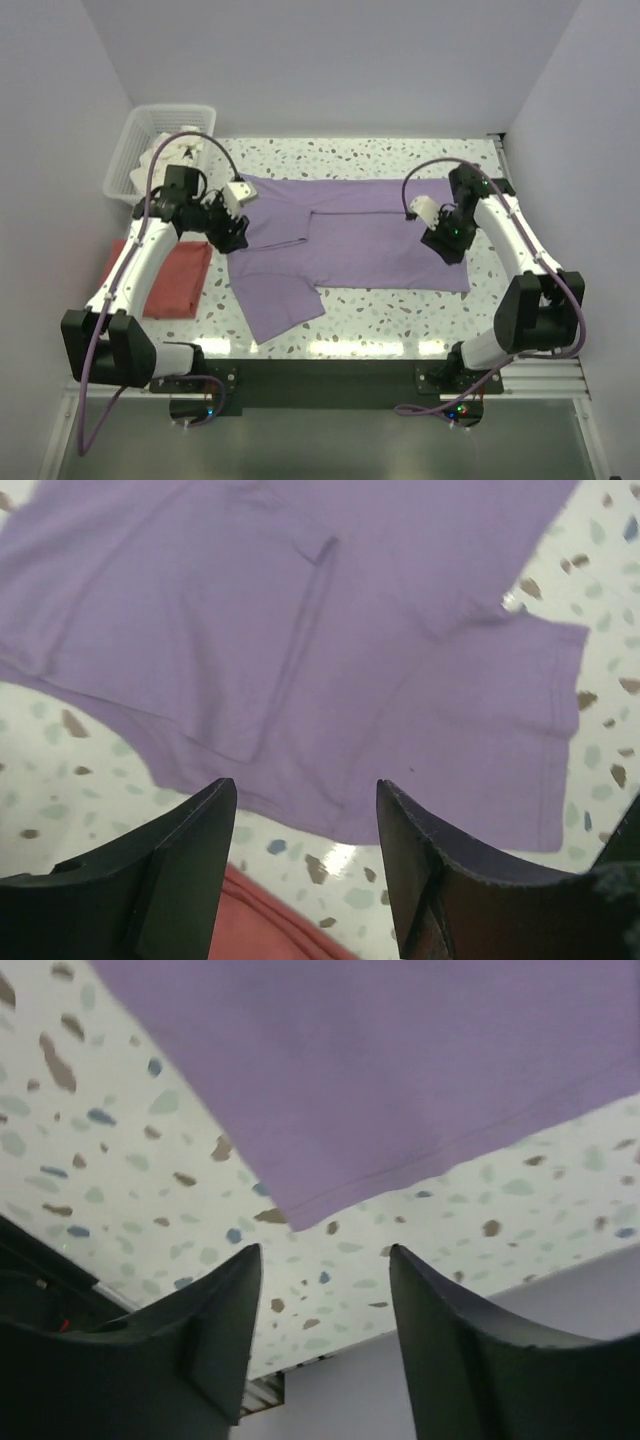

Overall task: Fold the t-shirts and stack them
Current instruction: Fold the tshirt

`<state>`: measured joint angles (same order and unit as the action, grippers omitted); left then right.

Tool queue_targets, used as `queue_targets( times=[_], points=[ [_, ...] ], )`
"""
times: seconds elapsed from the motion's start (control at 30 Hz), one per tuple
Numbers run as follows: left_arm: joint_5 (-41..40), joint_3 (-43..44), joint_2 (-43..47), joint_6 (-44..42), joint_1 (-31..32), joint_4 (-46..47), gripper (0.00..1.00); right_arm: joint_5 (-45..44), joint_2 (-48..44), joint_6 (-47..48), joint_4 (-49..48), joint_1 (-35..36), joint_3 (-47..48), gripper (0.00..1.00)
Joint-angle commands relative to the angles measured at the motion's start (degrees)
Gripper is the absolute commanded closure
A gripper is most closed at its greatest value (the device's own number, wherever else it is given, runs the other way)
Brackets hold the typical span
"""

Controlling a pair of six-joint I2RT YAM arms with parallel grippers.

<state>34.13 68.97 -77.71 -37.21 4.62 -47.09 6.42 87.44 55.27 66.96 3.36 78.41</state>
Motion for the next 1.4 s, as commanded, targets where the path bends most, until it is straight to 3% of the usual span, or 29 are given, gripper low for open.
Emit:
queue_targets(
  times=[0.0, 0.03, 0.13, 0.33, 0.8, 1.1, 1.27, 1.37],
  points=[
    [5.95, -7.78, 7.38, -8.22, -0.14, -4.76, 0.38, -3.33, -5.16, 6.25, 0.29, -0.89, -10.8, 0.46],
    [5.86, -10.58, 8.27, -9.1, 0.21, -4.94, 0.4, -3.6, -6.04, 6.61, -1.11, -1.33, -13.0, 0.54],
    [4.37, -14.02, 9.77, -9.55, 1.44, -5.03, 0.43, -5.44, -7.28, 7.75, -4.37, -1.86, -18.55, 0.59],
    [2.26, -15.97, 9.16, -8.5, 3.02, -3.89, 0.44, -7.29, -6.32, 10.13, -10.97, -3.27, -24.27, 0.62],
    [-0.38, -16.32, 7.75, -6.82, 3.99, -1.43, 0.44, -7.55, -0.87, 8.46, -19.49, -3.27, -28.66, 0.62],
    [-1.52, -17.99, 7.75, -5.68, 4.25, -0.37, 0.42, -10.54, 0.54, 10.91, -27.49, -3.27, -34.9, 0.57],
    [-1.08, -21.41, 9.68, -11.64, 5.74, -3.53, 0.46, -10.9, 1.33, 10.92, -29.78, -3.18, -36.05, 0.71],
    [-3.36, -24.49, 11.43, -14.2, 7.85, -3.27, 0.46, -10.72, 0.98, 10.83, -29.61, -3.27, -35.87, 0.89]
  ],
)
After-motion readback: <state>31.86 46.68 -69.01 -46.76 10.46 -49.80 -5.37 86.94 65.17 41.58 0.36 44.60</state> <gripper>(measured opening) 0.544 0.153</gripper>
